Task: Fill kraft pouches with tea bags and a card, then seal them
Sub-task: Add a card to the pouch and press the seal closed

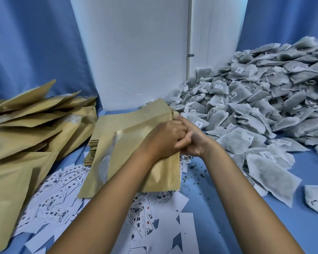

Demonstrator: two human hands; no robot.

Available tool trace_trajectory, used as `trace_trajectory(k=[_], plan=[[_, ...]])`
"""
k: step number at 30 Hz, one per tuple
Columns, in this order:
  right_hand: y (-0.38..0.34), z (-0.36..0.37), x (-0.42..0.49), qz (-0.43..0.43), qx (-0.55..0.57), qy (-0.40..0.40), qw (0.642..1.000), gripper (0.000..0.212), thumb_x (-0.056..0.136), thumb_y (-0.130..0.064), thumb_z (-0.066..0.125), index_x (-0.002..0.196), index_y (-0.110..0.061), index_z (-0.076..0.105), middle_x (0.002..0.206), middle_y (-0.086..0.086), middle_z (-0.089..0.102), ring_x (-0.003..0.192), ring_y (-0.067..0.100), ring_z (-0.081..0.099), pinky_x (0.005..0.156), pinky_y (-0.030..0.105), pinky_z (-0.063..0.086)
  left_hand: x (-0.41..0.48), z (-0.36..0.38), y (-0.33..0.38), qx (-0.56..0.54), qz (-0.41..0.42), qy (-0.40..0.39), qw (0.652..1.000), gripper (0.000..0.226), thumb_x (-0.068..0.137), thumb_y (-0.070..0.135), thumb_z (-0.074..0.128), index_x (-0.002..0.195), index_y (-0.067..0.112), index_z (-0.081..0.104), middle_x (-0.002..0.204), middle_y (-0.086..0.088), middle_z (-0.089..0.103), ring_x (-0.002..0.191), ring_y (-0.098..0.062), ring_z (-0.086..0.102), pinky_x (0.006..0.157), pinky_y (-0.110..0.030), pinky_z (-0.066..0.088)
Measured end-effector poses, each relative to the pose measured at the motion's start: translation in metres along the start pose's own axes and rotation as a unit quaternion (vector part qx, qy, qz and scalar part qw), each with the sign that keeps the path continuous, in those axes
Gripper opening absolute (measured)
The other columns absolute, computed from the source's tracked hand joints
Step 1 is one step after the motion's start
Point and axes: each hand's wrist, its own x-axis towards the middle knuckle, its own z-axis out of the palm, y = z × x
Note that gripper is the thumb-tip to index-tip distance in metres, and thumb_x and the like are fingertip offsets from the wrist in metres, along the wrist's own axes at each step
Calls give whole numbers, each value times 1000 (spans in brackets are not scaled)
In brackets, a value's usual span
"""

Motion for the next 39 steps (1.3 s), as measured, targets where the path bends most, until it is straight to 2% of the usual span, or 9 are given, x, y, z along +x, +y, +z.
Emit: trace_trajectory(k=[5, 11, 15, 18, 20, 26, 29, 32, 39], plan=[[0, -1, 1, -104, 15, 9, 994, 34, 99, -2, 33, 68, -2, 49, 50, 7, 56, 43, 11, 59, 37, 19, 47, -3, -9, 4, -64, -71, -58, 994, 33, 91, 14, 51, 65, -2, 65, 67, -9, 61, 63, -23, 56, 61, -40, 47], [6, -7, 12, -247, 247, -18, 937, 24, 100, -1, 32, 117, 0, 49, 100, 17, 68, 83, 20, 70, 69, 31, 60, -11, -36, -10, -54, -254, 165, 951, 28, 83, 20, 60, 111, 21, 62, 127, -2, 49, 120, -19, 42, 98, -27, 33], [29, -23, 21, -289, 341, 52, 893, 20, 101, -2, 33, 110, -8, 50, 95, 12, 68, 75, 16, 72, 57, 26, 57, -40, -19, -12, -159, -625, 211, 734, 50, 84, 30, 67, 126, 14, 47, 135, -12, 39, 127, -28, 37, 101, -36, 34], [54, -28, 28, -293, 295, 89, 905, 23, 102, -3, 31, 107, -10, 52, 92, 6, 71, 76, 12, 71, 61, 24, 57, -60, -2, -11, -511, -647, 200, 530, 23, 90, 22, 62, 105, 5, 58, 100, -13, 68, 91, -27, 66, 72, -33, 56], [63, -31, 31, -279, 244, 115, 921, 24, 101, -3, 31, 101, -10, 55, 83, 2, 72, 71, 8, 69, 58, 21, 56, -73, 10, -8, -570, -644, 176, 480, 20, 89, 14, 62, 105, 2, 58, 90, -14, 69, 71, -23, 68, 53, -30, 58], [62, -57, 26, -255, 54, 259, 930, 20, 93, -2, 53, 74, -6, 56, 58, 1, 58, 46, 5, 54, 47, 14, 46, -102, 26, -20, -432, -652, 220, 582, 32, 83, 1, 68, 114, 4, 59, 103, -13, 68, 92, -27, 65, 77, -35, 56], [63, -65, 27, -234, 23, 288, 928, 18, 92, -6, 58, 74, -5, 59, 55, 3, 55, 45, 6, 49, 45, 12, 42, -108, 26, -23, -363, -644, 194, 644, 33, 83, 6, 70, 114, 8, 57, 96, -2, 68, 84, -15, 65, 62, -18, 50], [62, -70, 29, -223, 60, 269, 935, 10, 90, -6, 61, 80, -4, 64, 65, 3, 64, 55, 10, 57, 52, 15, 49, -108, 30, -20, -380, -630, 185, 651, 32, 83, 3, 70, 112, 9, 57, 104, -6, 69, 94, -21, 66, 77, -26, 52], [64, -78, 32, -250, 12, 312, 917, 17, 88, -6, 64, 70, -3, 65, 54, -2, 60, 52, 10, 53, 53, 15, 47, -109, 34, -18, -361, -593, 182, 696, 24, 84, 4, 68, 97, 22, 57, 93, 7, 68, 73, 5, 64, 57, -8, 45]])
